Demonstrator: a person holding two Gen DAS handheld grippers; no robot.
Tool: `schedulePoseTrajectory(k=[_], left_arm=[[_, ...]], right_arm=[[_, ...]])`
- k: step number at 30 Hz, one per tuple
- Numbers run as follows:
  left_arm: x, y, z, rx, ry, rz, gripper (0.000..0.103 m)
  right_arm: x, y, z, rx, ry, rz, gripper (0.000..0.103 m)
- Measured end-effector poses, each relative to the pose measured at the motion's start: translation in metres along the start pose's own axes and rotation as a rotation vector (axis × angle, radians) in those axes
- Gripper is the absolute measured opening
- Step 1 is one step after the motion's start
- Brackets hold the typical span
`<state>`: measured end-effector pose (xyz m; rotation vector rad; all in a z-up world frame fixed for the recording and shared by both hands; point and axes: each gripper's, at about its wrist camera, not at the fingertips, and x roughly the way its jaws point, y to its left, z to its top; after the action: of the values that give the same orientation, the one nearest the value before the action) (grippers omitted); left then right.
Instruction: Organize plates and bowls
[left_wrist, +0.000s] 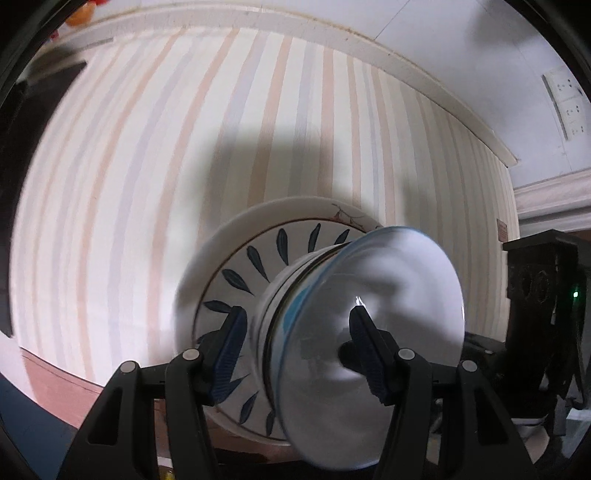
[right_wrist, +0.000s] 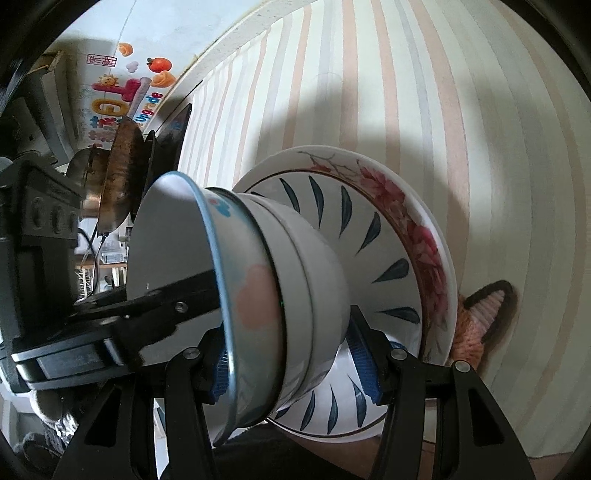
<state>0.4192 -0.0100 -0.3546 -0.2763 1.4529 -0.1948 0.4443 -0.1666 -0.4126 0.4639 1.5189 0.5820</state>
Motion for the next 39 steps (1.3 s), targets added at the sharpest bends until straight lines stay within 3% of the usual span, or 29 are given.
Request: schedulePoseTrajectory(k=[8,11,13,15,16,23,33,39], left_arm=[[-0.04,-0.009,-0.014,0.078,-0.11,0.09,0.056],[-0.058,-0.01,-0.023,0.102,-0.153,0.121,0.057],[-0.069,-0.009,-0.028,0.097,-0.181,0.116,0.063],[-0.079,-0.009,-0.032,0.096,-0.216,0.136,0.083],[-0.084,-0.009,-0.034,0.096,-0.237,0.147,0.086],[-0.117,-0.012,-0.051,0.122,-0.342,0.19,0.087],[-0.166,-0.029,-0.096,0.168,-0.447,0.19,0.087],[-0.202,-0.039,-0.142,0.169,-0.542,0.204,0.087]], right_arm=[[-0.043,0.016,-0.012,-0.046,-0.103,-0.125,0.058],[-0.067,0.026,-0.024,-0.058,-0.158,-0.187,0.068],[-0.082,0.033,-0.033,-0.067,-0.198,-0.222,0.083],[-0.097,0.043,-0.043,-0.086,-0.236,-0.272,0.087],[-0.104,0.049,-0.05,-0.095,-0.259,-0.313,0.09],[-0.146,0.086,-0.086,-0.097,-0.416,-0.437,0.093],[-0.189,0.136,-0.134,-0.123,-0.54,-0.465,0.095],[-0.216,0.167,-0.185,-0.182,-0.619,-0.474,0.095]])
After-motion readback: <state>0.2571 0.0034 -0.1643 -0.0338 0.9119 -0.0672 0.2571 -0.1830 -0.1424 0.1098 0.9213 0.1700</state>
